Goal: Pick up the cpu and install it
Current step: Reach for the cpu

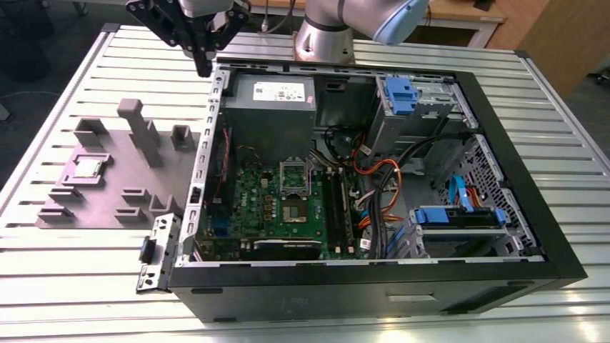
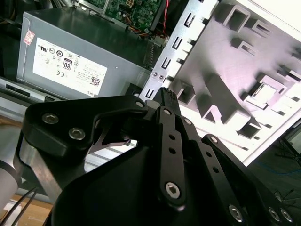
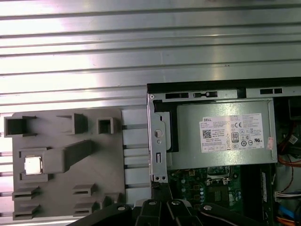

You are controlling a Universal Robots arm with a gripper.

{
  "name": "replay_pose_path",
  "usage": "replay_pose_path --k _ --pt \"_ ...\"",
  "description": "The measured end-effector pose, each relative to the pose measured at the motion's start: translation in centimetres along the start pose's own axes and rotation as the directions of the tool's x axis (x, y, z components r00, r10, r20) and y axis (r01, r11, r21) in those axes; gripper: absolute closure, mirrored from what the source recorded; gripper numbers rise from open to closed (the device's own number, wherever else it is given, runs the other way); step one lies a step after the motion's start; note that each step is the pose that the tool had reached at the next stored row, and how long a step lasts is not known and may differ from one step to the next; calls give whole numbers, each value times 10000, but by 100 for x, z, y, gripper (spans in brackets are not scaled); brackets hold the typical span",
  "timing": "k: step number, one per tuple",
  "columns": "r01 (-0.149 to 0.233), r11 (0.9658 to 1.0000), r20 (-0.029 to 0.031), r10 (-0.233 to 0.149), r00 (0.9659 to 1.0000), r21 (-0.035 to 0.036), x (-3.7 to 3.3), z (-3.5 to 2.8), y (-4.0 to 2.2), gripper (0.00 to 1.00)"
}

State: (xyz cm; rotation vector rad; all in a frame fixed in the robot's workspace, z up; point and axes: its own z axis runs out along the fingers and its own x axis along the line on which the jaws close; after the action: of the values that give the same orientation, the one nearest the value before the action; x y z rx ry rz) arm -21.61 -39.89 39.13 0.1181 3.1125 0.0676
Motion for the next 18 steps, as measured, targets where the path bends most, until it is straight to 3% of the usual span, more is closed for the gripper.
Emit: replay_pose_path --k 18 --pt "0 10000 0 0 10000 0 57 -2 -4 90"
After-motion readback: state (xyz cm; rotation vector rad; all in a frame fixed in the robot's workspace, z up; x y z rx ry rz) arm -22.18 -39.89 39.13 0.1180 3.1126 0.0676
